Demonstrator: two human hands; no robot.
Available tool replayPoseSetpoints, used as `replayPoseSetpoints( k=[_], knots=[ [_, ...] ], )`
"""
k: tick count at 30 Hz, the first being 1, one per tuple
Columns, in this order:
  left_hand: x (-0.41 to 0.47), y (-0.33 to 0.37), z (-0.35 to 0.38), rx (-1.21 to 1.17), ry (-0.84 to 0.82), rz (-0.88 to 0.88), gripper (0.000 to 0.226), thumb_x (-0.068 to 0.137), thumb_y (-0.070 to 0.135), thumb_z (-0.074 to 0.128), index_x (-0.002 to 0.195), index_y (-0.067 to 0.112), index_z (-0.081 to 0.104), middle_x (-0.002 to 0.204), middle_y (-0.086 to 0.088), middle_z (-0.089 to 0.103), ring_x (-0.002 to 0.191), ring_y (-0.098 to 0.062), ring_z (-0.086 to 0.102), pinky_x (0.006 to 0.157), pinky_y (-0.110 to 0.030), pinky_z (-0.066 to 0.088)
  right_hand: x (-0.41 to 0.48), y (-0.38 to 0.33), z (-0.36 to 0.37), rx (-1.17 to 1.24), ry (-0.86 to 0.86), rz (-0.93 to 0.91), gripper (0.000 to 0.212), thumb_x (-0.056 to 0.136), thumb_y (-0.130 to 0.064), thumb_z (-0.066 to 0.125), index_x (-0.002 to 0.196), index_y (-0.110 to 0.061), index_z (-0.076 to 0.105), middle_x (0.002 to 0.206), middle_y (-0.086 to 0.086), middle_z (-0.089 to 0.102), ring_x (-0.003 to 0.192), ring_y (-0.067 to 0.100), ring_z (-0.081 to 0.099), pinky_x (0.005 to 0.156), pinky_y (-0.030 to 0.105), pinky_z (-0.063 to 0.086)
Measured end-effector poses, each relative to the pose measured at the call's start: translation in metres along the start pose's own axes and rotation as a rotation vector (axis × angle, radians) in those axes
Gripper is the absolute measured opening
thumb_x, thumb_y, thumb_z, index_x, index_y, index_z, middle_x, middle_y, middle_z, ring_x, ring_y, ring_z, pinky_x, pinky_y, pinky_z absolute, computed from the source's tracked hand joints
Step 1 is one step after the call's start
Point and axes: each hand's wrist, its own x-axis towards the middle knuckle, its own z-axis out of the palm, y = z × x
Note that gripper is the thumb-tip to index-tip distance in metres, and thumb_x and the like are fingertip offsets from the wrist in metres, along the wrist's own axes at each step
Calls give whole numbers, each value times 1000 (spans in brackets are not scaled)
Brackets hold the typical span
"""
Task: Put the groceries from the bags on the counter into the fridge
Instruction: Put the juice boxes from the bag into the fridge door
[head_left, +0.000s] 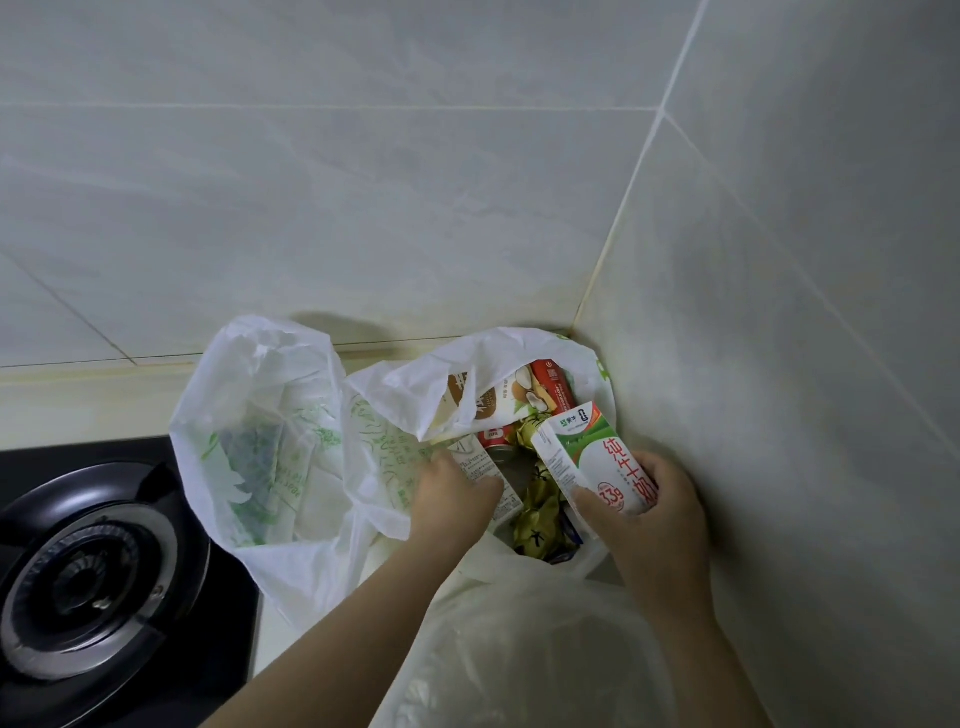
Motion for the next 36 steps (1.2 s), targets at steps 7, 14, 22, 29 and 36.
replayPoseSetpoints(
  k=[7, 14, 22, 29, 36],
  knots=[
    [21, -1, 26, 27, -14, -162, 81, 78, 47, 70, 135, 3, 32, 133, -16, 36, 114, -30, 48, 90, -39, 48, 0, 3, -1, 50, -15, 11, 62, 64, -44, 84, 114, -23, 54, 103, -8, 62, 88, 10, 65, 61, 28, 60],
    [37, -8, 38, -101, -33, -245, 82, 46, 56, 70, 110, 8, 52, 102, -10, 59, 90, -25, 61, 74, -35, 57, 0, 0, -3, 55, -18, 12, 61, 67, -43, 83, 116, -24, 52, 103, -10, 59, 87, 7, 63, 55, 17, 55],
    [16, -20, 14, -335, -80, -272, 35, 74, 15, 74, 100, 7, 52, 93, -10, 64, 74, -18, 64, 46, -24, 48, -2, -9, -3, 90, 31, -2, 59, 65, -47, 81, 112, -24, 56, 102, -9, 63, 85, 9, 66, 58, 25, 59],
    [-26, -9, -25, -460, -13, -9, 29, 74, 12, 72, 91, 11, 49, 91, -5, 65, 82, -18, 67, 63, -31, 58, -11, -37, -4, 309, 37, 4, 48, 71, -30, 83, 113, -25, 60, 104, -4, 68, 87, 11, 69, 62, 24, 58],
    [-85, 15, -109, -742, 54, 242, 25, 80, 10, 69, 102, 17, 59, 95, -4, 73, 85, -19, 72, 77, -38, 59, -41, -105, -19, 608, 142, -81, 35, 76, -15, 78, 108, -17, 62, 94, -7, 72, 80, 3, 70, 59, 12, 51]
  ],
)
